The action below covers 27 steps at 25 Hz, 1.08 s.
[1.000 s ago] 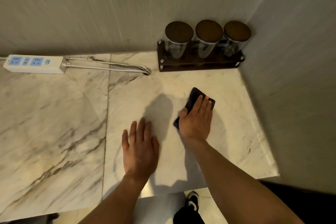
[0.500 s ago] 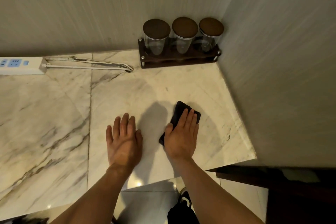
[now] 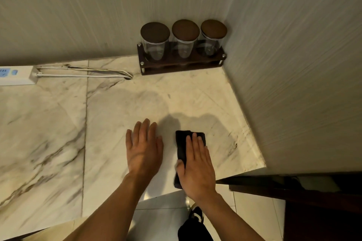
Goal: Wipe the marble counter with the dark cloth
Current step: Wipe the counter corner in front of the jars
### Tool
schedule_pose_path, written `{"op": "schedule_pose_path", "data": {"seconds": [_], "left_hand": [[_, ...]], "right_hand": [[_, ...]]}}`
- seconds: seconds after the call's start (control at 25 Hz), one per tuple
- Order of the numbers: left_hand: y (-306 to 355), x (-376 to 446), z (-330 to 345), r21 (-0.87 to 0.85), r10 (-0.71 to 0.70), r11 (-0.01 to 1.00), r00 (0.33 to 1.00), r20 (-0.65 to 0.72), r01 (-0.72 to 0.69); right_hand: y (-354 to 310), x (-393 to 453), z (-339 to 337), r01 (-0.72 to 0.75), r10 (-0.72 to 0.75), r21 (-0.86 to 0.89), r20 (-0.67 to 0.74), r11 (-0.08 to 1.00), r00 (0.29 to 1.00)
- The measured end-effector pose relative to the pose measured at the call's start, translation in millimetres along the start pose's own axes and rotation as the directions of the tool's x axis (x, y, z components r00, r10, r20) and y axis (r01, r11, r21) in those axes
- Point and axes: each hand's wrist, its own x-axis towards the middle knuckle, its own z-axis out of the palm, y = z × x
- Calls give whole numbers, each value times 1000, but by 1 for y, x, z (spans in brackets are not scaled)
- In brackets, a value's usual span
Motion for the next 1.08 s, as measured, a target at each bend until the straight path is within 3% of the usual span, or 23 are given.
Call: {"op": "schedule_pose_path", "data": {"seconds": [0.16,0.32,0.44,0.64,1.08], "left_hand": [[17,3,13,7,5,1000,998,70,-5],[17,3,19,96,0,995,994,110,-11],[17,3,20,126,-5,992,993,116,-10],[17,3,21,130,-8,992,991,130,-9],[20,4,16,157,-10,988,991,133,-11]], "right_hand": [[34,0,-13,245,-244,-3,91,969,966],[68,18,-30,480,-466,6,249,877,849],[82,37,-40,579,-554,22,321,815,768],[92,69,-43,640,-598,6,365,768,714],[96,146,-46,654,-605,-18,363,756,709]]}}
